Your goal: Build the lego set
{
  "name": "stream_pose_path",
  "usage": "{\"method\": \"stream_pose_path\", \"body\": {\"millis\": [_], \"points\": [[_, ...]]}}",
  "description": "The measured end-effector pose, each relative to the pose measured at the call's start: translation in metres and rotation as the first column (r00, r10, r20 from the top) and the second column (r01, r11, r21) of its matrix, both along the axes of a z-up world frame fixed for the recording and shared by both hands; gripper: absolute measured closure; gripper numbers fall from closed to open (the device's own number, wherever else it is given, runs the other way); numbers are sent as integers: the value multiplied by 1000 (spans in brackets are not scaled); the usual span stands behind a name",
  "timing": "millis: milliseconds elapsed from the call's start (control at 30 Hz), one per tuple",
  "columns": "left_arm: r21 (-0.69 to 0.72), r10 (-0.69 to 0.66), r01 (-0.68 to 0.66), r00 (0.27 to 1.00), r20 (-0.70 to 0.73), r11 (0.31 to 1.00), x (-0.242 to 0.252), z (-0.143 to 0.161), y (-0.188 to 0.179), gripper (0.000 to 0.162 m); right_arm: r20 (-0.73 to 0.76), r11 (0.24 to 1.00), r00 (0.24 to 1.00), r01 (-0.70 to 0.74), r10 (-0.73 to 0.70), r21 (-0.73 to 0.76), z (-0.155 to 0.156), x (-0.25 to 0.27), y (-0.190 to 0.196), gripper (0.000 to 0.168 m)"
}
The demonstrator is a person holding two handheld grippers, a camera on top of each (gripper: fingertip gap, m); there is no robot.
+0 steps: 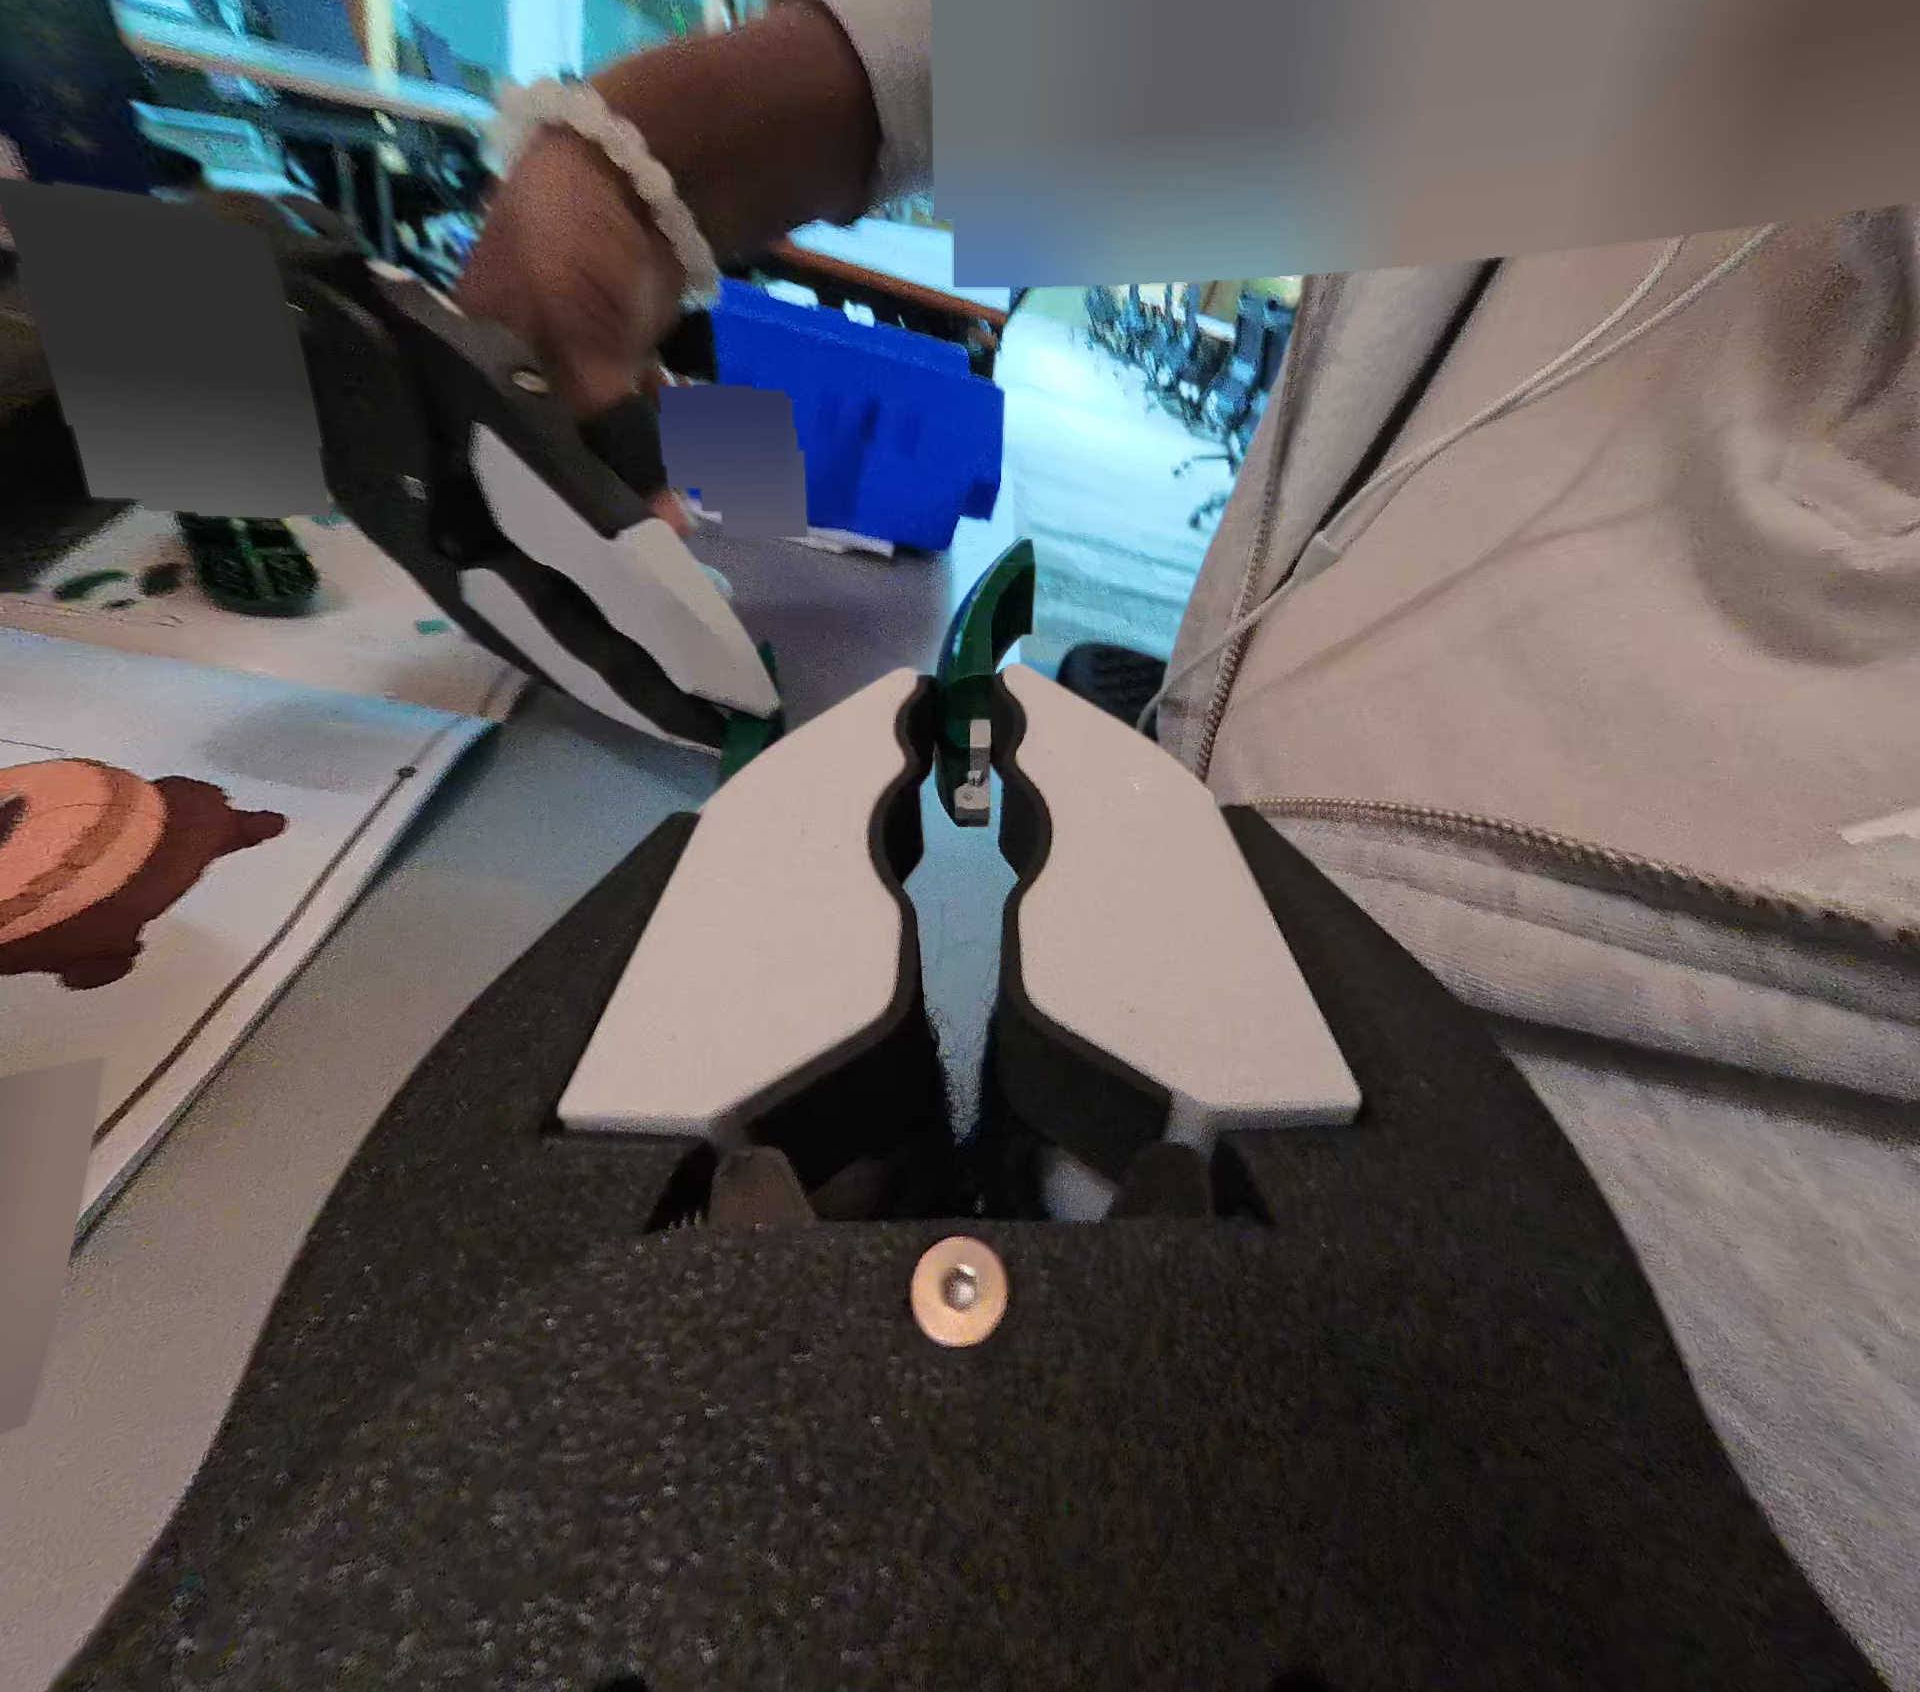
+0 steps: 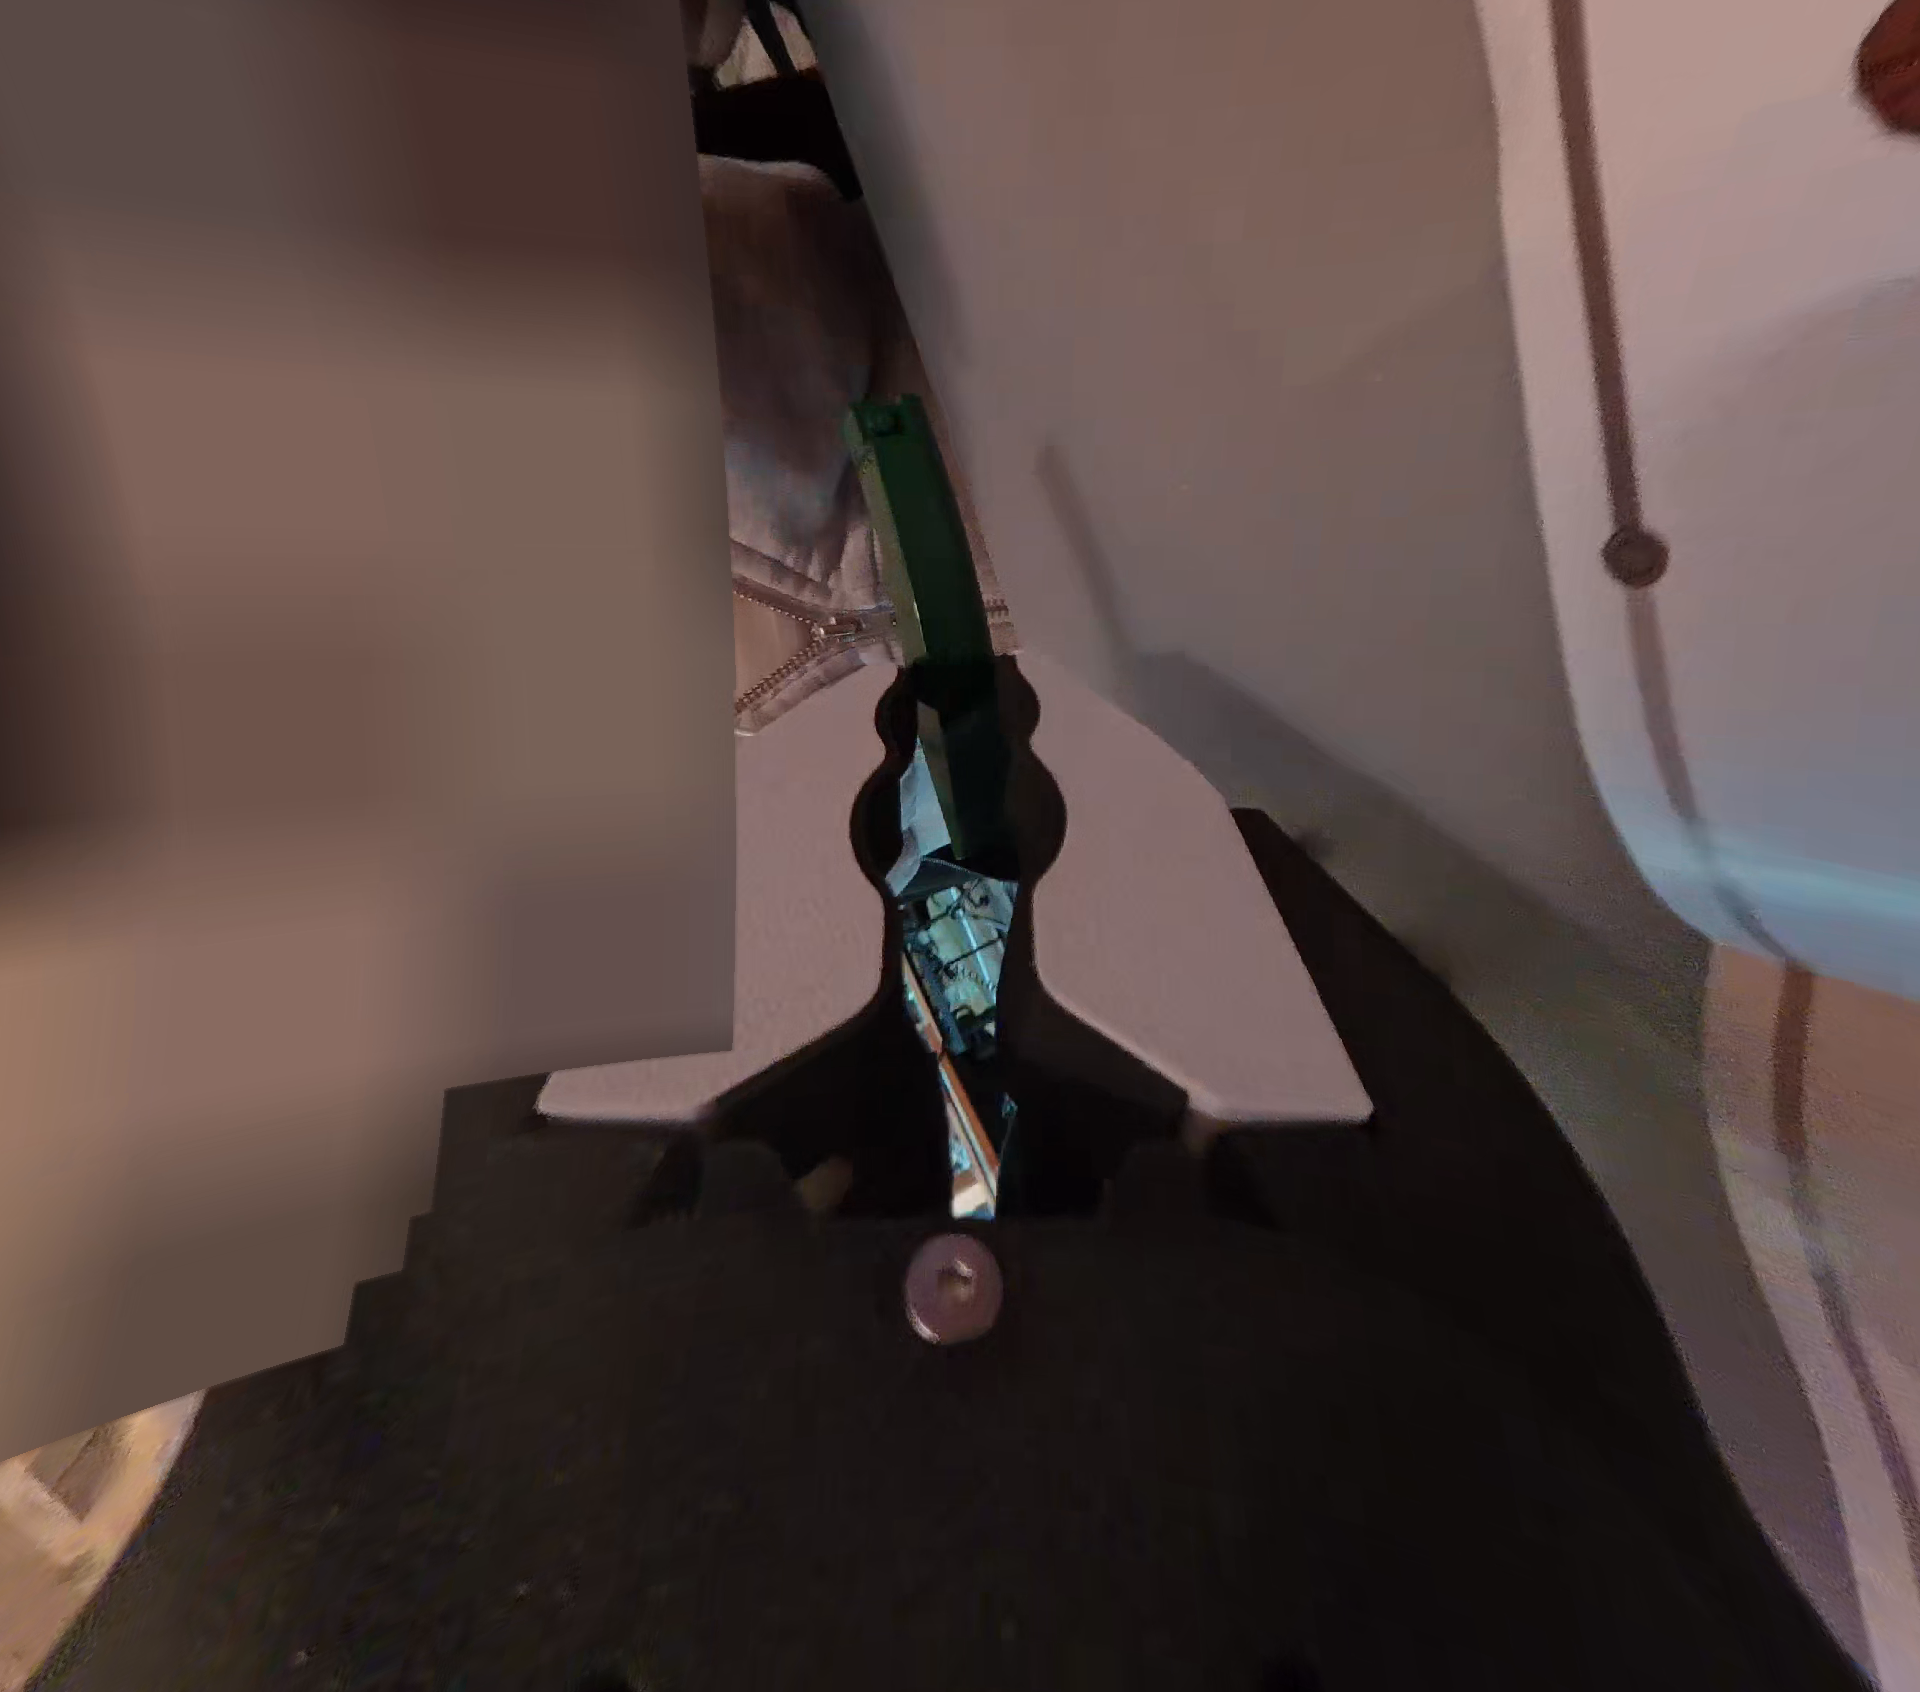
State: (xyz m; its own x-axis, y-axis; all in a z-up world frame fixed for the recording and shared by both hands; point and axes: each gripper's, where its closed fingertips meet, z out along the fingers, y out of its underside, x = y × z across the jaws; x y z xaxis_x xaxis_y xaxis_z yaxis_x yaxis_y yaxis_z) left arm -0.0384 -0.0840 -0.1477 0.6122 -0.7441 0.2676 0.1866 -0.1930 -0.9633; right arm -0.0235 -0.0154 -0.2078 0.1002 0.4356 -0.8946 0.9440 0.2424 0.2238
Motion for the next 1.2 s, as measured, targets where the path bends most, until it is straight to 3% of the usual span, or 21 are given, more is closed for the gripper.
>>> {"method": "stream_pose_path", "body": {"millis": [33, 267, 367, 467, 533, 567, 633, 700, 767, 800, 867, 967, 1100, 1200], "points": [[-24, -14, 14, 1000, -8, 1000, 3, -3, 3, 154, 21, 1000, 1000, -10, 10, 7, -2, -1, 0, 154], [-108, -177, 181, 983, 44, 978, 32, -11, 17, 153, 128, 999, 992, 12, -18, 50, -17, -3, 0, 151], [-143, -159, 176, 980, 119, 974, 25, -10, 21, 154, 121, 993, 987, 97, -104, 63, -15, -12, 6, 120], [-210, -133, 151, 986, 100, 966, 21, -18, 24, 154, -36, 981, 990, 137, -133, 140, -15, -24, 24, 120], [-223, -132, 148, 988, 85, 964, 20, -20, 24, 154, -289, 971, 954, 138, -76, 197, -10, -36, 35, 124], [-209, -122, 142, 987, 103, 968, 18, -17, 23, 154, -435, 968, 900, 123, -15, 220, -4, -39, 37, 123], [-196, -91, 123, 982, 165, 973, 11, -7, 22, 154, -687, 954, 721, 135, 91, 268, 10, -43, 38, 117], [-218, -21, 72, 973, 229, 973, -1, -1, 21, 154, -858, 921, 444, 155, 257, 356, 23, -40, 40, 113], [-250, 50, 29, 952, 303, 968, -13, 3, 18, 154, -882, 861, 167, 201, 440, 468, 26, -29, 44, 121], [-262, 75, 18, 937, 341, 965, -19, 5, 15, 153, -855, 832, 53, 207, 515, 514, 24, -22, 41, 132], [-304, 150, -29, 912, 382, 952, -33, 2, 10, 154, -720, 729, -125, 172, 683, 662, 6, -12, 34, 132], [-364, 259, -103, 874, 411, 926, -50, -5, 6, 154, -436, 463, -278, 38, 856, 886, -26, -12, 39, 131], [-371, 324, -149, 819, 473, 917, -62, 0, 4, 153, -205, 282, -595, 38, 777, 959, -21, -39, 30, 127], [-350, 318, -137, 781, 537, 927, -69, 12, 3, 153, -184, 195, -732, -71, 656, 978, -24, -42, 18, 126]]}}
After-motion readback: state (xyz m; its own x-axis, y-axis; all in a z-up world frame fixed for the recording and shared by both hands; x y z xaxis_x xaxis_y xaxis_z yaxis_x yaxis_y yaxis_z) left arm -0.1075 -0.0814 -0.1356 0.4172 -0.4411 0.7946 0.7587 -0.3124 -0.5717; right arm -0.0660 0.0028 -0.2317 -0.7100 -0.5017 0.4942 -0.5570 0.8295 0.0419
